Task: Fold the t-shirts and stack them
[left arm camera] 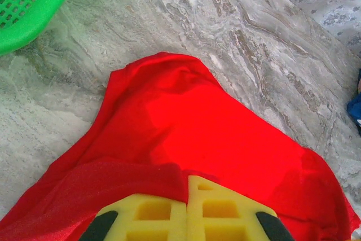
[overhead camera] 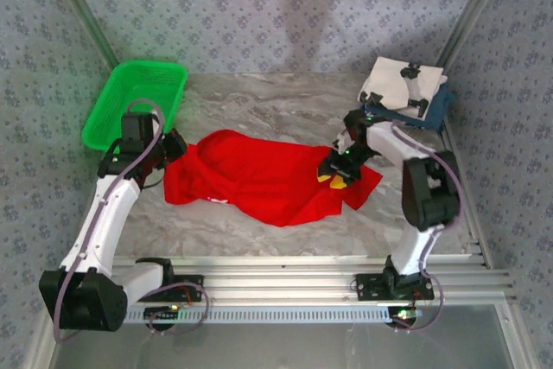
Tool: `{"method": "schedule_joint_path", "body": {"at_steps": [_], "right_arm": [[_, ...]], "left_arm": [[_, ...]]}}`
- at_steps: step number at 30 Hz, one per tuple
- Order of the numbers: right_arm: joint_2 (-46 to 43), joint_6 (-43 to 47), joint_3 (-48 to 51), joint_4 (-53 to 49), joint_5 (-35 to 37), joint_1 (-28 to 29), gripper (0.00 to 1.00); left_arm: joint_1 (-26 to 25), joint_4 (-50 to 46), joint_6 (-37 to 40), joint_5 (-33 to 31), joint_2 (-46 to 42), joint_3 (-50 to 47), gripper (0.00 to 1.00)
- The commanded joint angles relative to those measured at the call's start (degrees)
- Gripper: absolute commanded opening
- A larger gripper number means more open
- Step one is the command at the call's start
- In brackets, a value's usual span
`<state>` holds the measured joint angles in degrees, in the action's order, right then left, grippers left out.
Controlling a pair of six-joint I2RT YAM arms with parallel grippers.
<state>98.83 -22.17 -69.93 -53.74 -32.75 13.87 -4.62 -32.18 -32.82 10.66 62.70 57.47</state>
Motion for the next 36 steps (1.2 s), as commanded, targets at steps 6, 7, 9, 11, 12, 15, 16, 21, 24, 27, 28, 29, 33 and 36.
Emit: {"method": "schedule_joint_path", "body": {"at_steps": [6,7,9,11,12,15,16,21,24,27,28,29,33,36], "right_arm": [[-17.6,-16.6,15.2,9.6,-6.0,0.5,0.51],[-18.4,-19.1,17.3,12.5,-7.1,0.7,0.52],[-18.8,-23.6,21.2,18.6,-8.8,1.2,0.51],[-17.7,-25.4,22.7,22.5,-8.8,1.3,0.50],[-17.2,-25.7,22.6,23.2,-8.5,1.3,0.50],[-14.9,-26.9,22.4,26.2,-8.0,1.3,0.49],[-14.0,-27.1,22.3,27.0,-8.0,1.3,0.49],[-9.9,-27.3,21.1,28.7,-7.5,1.4,0.45],[-8.9,-26.8,19.9,27.7,-7.3,1.8,0.45],[-8.2,-26.8,19.9,27.7,-6.8,1.9,0.44],[-7.9,-26.9,19.9,27.8,-6.7,2.1,0.43],[-7.6,-26.9,19.9,27.9,-6.6,2.3,0.42],[-6.5,-26.8,19.5,27.6,-6.0,2.8,0.37],[-6.3,-26.6,19.3,27.3,-6.1,2.5,0.16]], "left_arm": [[-0.1,1.1,0.3,0.1,-1.7,-0.5,0.00],[-0.1,1.1,0.2,0.2,-1.7,-0.6,0.00],[-0.1,1.4,0.1,0.3,-1.8,-1.1,0.00],[-0.1,1.8,-0.4,0.3,-1.8,-1.6,0.00],[-0.1,1.8,-0.4,0.4,-1.8,-1.6,0.00],[-0.1,1.8,-0.3,0.4,-1.9,-1.5,0.00],[-0.1,1.8,-0.2,0.3,-1.9,-1.4,0.00],[-0.1,1.4,-0.1,0.1,-2.3,-1.7,0.00],[-0.1,1.0,0.0,-0.5,-3.0,-2.1,0.00],[0.0,1.0,0.0,-0.8,-3.5,-2.7,0.00],[0.0,1.0,-0.1,-0.7,-3.6,-2.9,0.00],[0.0,0.9,-0.1,-0.8,-3.7,-3.0,0.00],[0.2,0.8,0.0,-0.9,-3.8,-3.1,0.00],[0.5,0.9,0.1,-0.9,-3.8,-3.0,0.00]]}}
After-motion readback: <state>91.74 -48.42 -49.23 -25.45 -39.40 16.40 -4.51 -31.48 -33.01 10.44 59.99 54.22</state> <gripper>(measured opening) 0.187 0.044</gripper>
